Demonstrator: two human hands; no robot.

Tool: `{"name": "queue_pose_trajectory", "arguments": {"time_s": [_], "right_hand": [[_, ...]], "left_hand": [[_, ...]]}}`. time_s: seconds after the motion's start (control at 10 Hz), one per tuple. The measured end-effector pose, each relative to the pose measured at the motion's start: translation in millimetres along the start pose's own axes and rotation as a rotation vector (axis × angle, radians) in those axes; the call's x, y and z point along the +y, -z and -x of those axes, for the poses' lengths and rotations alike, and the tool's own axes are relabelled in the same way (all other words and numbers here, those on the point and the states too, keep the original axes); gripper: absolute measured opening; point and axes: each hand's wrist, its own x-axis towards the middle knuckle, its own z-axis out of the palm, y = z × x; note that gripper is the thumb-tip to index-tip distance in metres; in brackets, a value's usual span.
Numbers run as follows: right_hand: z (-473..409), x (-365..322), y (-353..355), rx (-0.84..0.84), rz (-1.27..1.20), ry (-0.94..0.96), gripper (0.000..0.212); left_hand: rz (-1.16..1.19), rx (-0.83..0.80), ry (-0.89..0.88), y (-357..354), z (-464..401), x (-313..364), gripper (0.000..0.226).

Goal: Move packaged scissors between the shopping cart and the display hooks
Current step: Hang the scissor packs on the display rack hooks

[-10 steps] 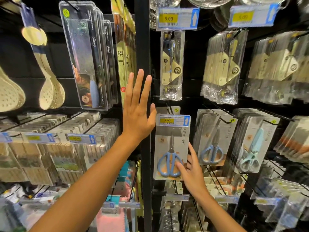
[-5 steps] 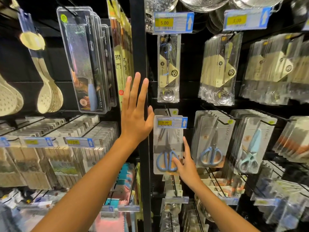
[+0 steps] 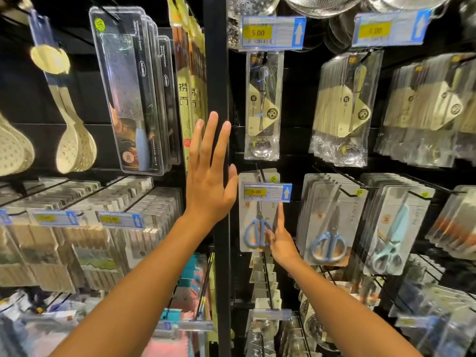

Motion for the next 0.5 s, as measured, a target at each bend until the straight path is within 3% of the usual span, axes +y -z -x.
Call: {"name": "queue_pose_trajectory", "arguments": {"time_s": [0.2, 0.3, 0.5], "right_hand": [[-2, 1, -4, 0.009, -0.015, -0.036, 0.099], [12, -9, -1, 0.003, 0.1, -0.122, 0.096], [34, 8, 0, -0.128, 0.213, -0.138, 0.096]], "left_hand": [[-0.011, -0.004, 0.009, 1, -1, 1, 0.078], [-0.015, -0.005, 0.008, 0, -1, 1, 0.079], [-0.029, -0.002, -0.005, 1, -1, 1, 0.078]]}}
